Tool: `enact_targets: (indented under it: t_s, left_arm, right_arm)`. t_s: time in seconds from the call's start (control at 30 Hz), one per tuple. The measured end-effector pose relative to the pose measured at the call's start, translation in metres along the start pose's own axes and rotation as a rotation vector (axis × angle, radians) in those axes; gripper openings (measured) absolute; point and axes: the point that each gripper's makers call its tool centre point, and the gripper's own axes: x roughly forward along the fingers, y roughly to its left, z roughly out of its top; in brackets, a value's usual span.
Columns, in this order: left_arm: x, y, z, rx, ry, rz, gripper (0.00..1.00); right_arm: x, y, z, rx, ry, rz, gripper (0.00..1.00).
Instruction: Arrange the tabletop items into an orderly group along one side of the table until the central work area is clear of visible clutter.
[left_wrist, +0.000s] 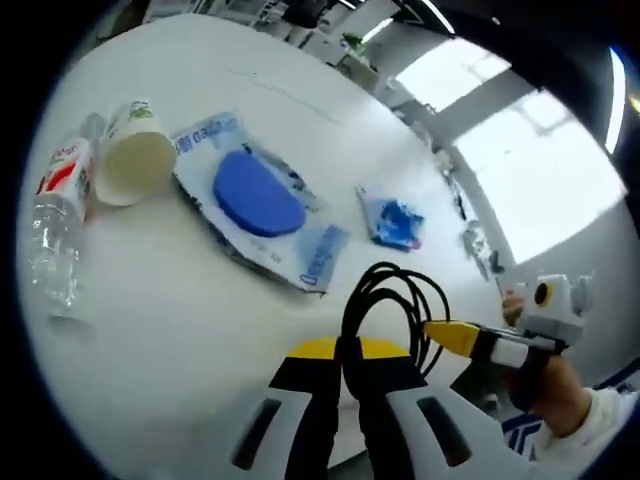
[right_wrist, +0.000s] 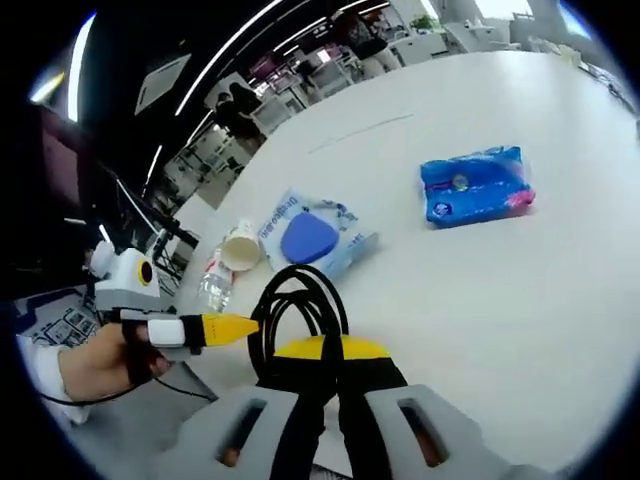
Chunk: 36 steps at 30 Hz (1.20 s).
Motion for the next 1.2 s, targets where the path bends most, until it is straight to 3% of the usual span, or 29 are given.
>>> enact_targets:
  t_s: [0.47,1.2]
  left_arm:
    - [0.032,-0.049,0.02,0.156,0.077,-0.03,0.0]
    - [0.066,-0.069,0.023,0.19,0.125,-0.051,0.0]
  right_arm:
    - [-0.026,-0.038,0.028,0.071,-0.089,-0.05,0.0]
    - [-0.035,-0.077,0.042,0.099,-0.103,-0.1,0.0]
